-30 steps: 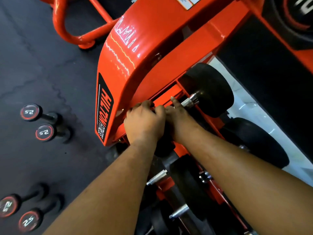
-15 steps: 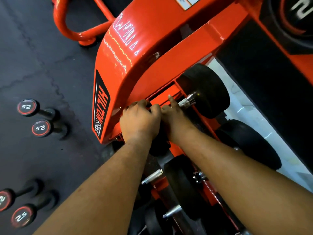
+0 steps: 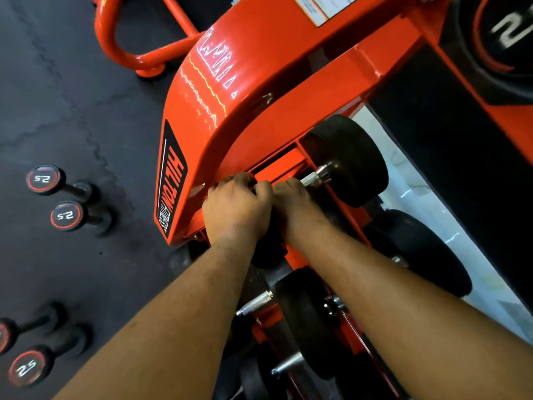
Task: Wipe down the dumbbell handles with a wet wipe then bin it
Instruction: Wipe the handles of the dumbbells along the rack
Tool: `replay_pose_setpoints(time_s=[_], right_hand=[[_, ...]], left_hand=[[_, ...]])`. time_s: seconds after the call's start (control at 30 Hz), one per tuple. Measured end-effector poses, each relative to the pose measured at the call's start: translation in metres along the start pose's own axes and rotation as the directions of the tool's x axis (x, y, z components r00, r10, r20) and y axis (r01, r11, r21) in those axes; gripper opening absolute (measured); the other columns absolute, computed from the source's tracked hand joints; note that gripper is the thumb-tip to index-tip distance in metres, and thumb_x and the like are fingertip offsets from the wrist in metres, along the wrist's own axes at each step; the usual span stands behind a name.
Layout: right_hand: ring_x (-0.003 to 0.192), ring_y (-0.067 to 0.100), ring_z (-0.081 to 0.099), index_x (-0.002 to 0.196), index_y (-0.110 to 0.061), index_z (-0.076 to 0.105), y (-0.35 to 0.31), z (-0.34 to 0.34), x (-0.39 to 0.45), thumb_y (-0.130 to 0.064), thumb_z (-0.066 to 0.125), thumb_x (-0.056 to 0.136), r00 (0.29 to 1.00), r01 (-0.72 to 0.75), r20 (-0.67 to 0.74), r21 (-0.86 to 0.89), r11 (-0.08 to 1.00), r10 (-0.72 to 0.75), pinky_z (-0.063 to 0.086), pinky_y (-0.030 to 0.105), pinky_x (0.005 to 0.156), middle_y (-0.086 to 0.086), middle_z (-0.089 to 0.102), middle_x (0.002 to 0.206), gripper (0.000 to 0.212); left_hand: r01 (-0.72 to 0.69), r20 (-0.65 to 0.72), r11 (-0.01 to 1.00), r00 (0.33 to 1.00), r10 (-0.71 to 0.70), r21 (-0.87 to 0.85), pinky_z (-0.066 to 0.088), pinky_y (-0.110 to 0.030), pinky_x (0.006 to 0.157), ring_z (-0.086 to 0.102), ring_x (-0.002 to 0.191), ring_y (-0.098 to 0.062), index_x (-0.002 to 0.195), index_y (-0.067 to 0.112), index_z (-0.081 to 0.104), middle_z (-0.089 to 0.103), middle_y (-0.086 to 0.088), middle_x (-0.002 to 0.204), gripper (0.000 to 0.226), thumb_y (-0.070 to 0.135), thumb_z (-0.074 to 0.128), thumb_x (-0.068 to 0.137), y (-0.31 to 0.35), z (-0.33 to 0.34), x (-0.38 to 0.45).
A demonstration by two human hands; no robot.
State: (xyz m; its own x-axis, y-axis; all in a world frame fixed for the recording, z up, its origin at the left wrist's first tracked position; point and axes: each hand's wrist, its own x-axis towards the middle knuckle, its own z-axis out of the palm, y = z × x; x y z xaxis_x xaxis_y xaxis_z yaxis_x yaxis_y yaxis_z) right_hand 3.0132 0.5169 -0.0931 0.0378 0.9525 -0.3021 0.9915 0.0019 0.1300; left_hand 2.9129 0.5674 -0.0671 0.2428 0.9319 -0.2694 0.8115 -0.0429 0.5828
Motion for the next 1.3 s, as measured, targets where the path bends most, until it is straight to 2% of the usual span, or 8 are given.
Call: replay_pose_setpoints(time_s=[0.13,0.4,0.67,0.8,0.87,0.97,1.1,1.3], right_hand=[[0.127,0.031,0.040,0.136,-0.006,0.043,-0.010,0.034,-0.040,-0.024,0.044,0.080,0.927,-0.088,-0.367,-0.002,0.996,0.082,0.012,0.042,0.119,0.010,0.051,0.134,0.058],[0.114,0.028,0.060,0.124,-0.025,0.058,0.002,-0.009,0.016,-0.037,0.043,0.090,0.981,0.037,0.188,0.086,0.996,-0.053,0.036,0.040,0.106,0.001,0.066,0.116,0.039],[0.150,0.032,0.020,0.155,-0.006,0.023,0.000,0.036,-0.060,-0.017,0.028,0.092,0.996,-0.053,-0.082,-0.150,0.987,0.041,0.017,0.054,0.119,0.016,0.024,0.161,0.065],[0.117,0.031,0.057,0.130,-0.015,0.061,-0.001,0.007,-0.008,-0.022,0.055,0.086,0.999,0.042,0.002,-0.066,0.997,-0.042,0.029,0.052,0.116,0.008,0.066,0.116,0.045],[0.113,0.030,0.062,0.129,-0.020,0.060,0.002,-0.007,0.009,-0.026,0.059,0.091,0.989,0.049,0.136,0.063,0.997,-0.057,0.033,0.047,0.114,0.005,0.068,0.116,0.039],[0.111,0.034,0.060,0.122,-0.007,0.065,0.003,0.008,-0.011,-0.012,0.061,0.078,1.000,-0.002,-0.024,0.117,0.993,0.005,0.038,0.048,0.111,0.013,0.067,0.111,0.044],[0.144,0.033,0.036,0.146,-0.007,0.044,-0.007,0.030,-0.052,-0.018,0.035,0.089,0.992,0.008,-0.126,-0.014,1.000,-0.009,0.022,0.052,0.119,0.015,0.048,0.150,0.059],[0.115,0.029,0.060,0.133,-0.017,0.060,0.000,0.013,-0.006,-0.024,0.053,0.084,0.996,0.082,0.042,-0.148,0.986,-0.076,0.022,0.061,0.118,0.005,0.065,0.117,0.050]], left_hand=[[-0.002,0.001,1.000,1.000,0.002,-0.002,0.048,-0.040,0.083,0.061,0.099,-0.034,0.094,0.023,0.071,0.070,-0.008,0.100,0.033,0.044,0.047,0.087,-0.003,0.000,0.000],[-0.019,0.014,1.000,1.000,0.019,0.002,0.046,-0.040,0.084,0.060,0.103,-0.037,0.097,0.021,0.072,0.070,-0.010,0.107,0.032,0.042,0.049,0.090,0.001,-0.002,0.001],[-0.027,0.002,1.000,1.000,0.027,-0.001,0.041,-0.038,0.080,0.057,0.101,-0.036,0.094,0.022,0.071,0.068,-0.008,0.104,0.030,0.041,0.049,0.089,0.001,-0.003,-0.002],[-0.025,-0.006,1.000,1.000,0.025,0.002,0.042,-0.038,0.079,0.059,0.100,-0.037,0.092,0.021,0.072,0.069,-0.008,0.103,0.034,0.043,0.046,0.086,0.002,-0.003,-0.002],[-0.026,-0.006,1.000,1.000,0.026,-0.001,0.044,-0.039,0.079,0.060,0.099,-0.037,0.092,0.021,0.073,0.070,-0.008,0.102,0.036,0.043,0.046,0.085,0.003,-0.003,-0.002],[-0.013,0.003,1.000,1.000,0.013,-0.004,0.044,-0.039,0.081,0.059,0.099,-0.036,0.094,0.021,0.073,0.070,-0.007,0.102,0.032,0.041,0.049,0.088,0.002,-0.003,-0.002],[-0.020,0.002,1.000,1.000,0.020,0.002,0.046,-0.040,0.083,0.059,0.099,-0.035,0.096,0.021,0.073,0.070,-0.007,0.102,0.037,0.044,0.046,0.087,0.001,-0.004,-0.003],[-0.011,-0.001,1.000,1.000,0.011,-0.001,0.044,-0.039,0.083,0.058,0.103,-0.036,0.095,0.022,0.073,0.070,-0.007,0.105,0.029,0.040,0.051,0.089,0.003,-0.003,-0.003]])
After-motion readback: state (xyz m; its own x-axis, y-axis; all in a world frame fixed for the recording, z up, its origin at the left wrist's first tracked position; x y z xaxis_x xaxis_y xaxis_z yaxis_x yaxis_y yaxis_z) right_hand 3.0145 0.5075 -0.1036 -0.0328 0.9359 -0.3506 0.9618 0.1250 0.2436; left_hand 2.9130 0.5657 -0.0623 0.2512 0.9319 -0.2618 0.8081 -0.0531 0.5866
